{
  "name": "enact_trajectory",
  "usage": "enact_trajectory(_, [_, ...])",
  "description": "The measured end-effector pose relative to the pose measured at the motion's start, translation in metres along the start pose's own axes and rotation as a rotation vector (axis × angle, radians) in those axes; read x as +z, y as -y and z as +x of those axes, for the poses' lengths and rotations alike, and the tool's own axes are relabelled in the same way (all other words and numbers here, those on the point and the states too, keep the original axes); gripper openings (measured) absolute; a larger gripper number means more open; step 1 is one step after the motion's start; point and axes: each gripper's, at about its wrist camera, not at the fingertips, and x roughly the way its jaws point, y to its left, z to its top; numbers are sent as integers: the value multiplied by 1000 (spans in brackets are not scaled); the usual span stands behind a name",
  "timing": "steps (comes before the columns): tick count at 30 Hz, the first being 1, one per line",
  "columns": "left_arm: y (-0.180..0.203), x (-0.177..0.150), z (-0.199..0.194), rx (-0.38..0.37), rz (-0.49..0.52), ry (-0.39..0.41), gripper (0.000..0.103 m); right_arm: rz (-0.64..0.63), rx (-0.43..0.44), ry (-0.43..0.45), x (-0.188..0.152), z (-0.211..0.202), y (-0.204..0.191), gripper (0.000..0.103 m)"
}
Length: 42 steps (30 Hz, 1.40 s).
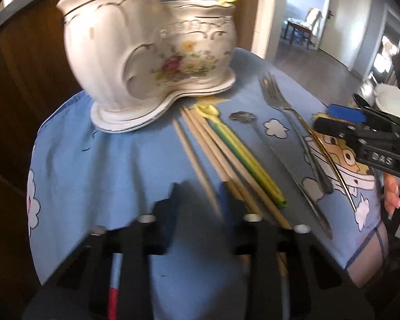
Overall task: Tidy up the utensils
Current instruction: 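Grasp another wooden chopstick with the left tool while the right tool grasps the gold fork, then lift the chopstick and gold fork and carry them above the ceramic holder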
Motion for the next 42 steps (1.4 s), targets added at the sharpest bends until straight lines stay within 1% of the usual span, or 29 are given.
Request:
enact_trajectory(1, [2, 1, 0, -3, 7, -3, 17, -2, 9, -10, 0, 1, -2, 46])
enact_trajectory(2, [3, 2, 1, -2, 11, -4, 12, -10, 22, -20, 0, 3, -5, 41])
enact_trajectory(3, [4, 2, 1, -5, 13, -5, 11, -18, 28, -25, 0, 3, -7, 37])
enact_trajectory(6, [3, 5, 3, -6, 10, -10, 11, -59, 26, -58, -3, 9, -16, 31])
enact_trajectory(7, [2, 5, 2, -2, 11, -13, 11, -68, 22, -61, -3, 9, -17, 31])
enact_trajectory(8, [2, 5, 0, 3, 12, -16, 10, -81, 13, -62, -3, 10, -19, 30])
enact_trajectory(11, [0, 7, -1, 23, 22, -26, 9, -106, -18, -78, 0, 12, -22, 24])
enact_trajectory(15, [-2, 8, 1, 24, 15, -44, 9, -105, -35, -86, 7, 18, -22, 22])
enact_trajectory(17, [-2, 6, 0, 29, 7, -43, 9, -85, -23, -88, 10, 21, -18, 20])
enact_trajectory(23, [-2, 8, 4, 25, -12, -35, 9, -33, 2, -87, 16, 28, -11, 18])
enact_trajectory(26, [-6, 6, 4, 2, -16, -33, 9, -18, 21, -85, 16, 28, -8, 16])
enact_trajectory(28, [-10, 7, 5, -16, -34, -33, 9, -3, 34, -80, 16, 29, -5, 11])
enact_trajectory(33, [-14, 4, -2, -22, -35, -39, 6, 33, 38, -61, 15, 26, 0, 6])
enact_trajectory(38, [-22, 2, -6, -21, -36, -40, 4, 54, 32, -21, 13, 15, 8, 6])
enact_trajectory(42, [-26, 0, -18, -15, -31, -18, 4, 55, 17, 22, 14, 3, 10, 6])
